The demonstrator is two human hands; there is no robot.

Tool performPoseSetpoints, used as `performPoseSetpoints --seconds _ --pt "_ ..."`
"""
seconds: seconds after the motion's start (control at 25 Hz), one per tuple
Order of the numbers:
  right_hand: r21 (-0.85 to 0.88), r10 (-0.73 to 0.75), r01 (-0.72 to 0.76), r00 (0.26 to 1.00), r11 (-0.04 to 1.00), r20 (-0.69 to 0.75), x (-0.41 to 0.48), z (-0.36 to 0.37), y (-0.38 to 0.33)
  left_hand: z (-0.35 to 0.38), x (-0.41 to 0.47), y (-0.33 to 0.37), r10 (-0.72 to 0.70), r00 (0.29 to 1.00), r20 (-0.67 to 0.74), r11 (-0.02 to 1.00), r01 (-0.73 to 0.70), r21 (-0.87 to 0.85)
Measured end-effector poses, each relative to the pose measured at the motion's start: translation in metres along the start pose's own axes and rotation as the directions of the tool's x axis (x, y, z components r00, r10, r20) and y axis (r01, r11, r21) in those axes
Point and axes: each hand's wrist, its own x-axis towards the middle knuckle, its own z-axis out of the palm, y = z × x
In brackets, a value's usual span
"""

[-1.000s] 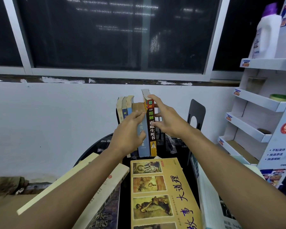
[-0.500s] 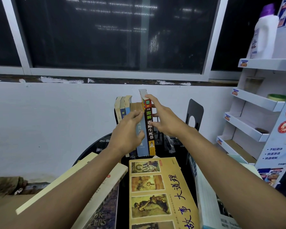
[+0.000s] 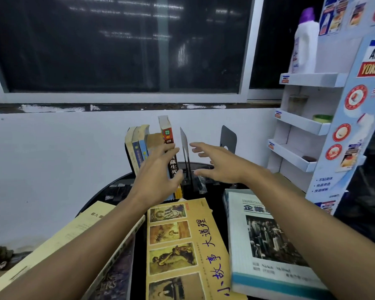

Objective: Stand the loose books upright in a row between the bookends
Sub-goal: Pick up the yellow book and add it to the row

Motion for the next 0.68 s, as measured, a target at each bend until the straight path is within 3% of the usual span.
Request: performPoseSetpoints --seconds 0.32,0.52,0.68 --pt "-0.245 0.190 -0.184 0.982 0.952 0.001 -0.120 -0.020 0.061 0.042 -0.015 0.055 0.044 0.955 0.293 0.997 -0.025 -0.068" --pt "-0.133 0.360 -0.362 0.932 0.923 -0.036 -0.185 -0.023 0.094 0.073 -0.019 0.069 0.027 0.893 0.448 1.000 -0.020 -0.021" --pt "-0.078 0.405 -0.407 0.914 0.910 -0.033 -0.221 -0.023 0.102 0.092 -0.022 0.063 -0.044 0.828 0.559 0.999 0.029 0.036"
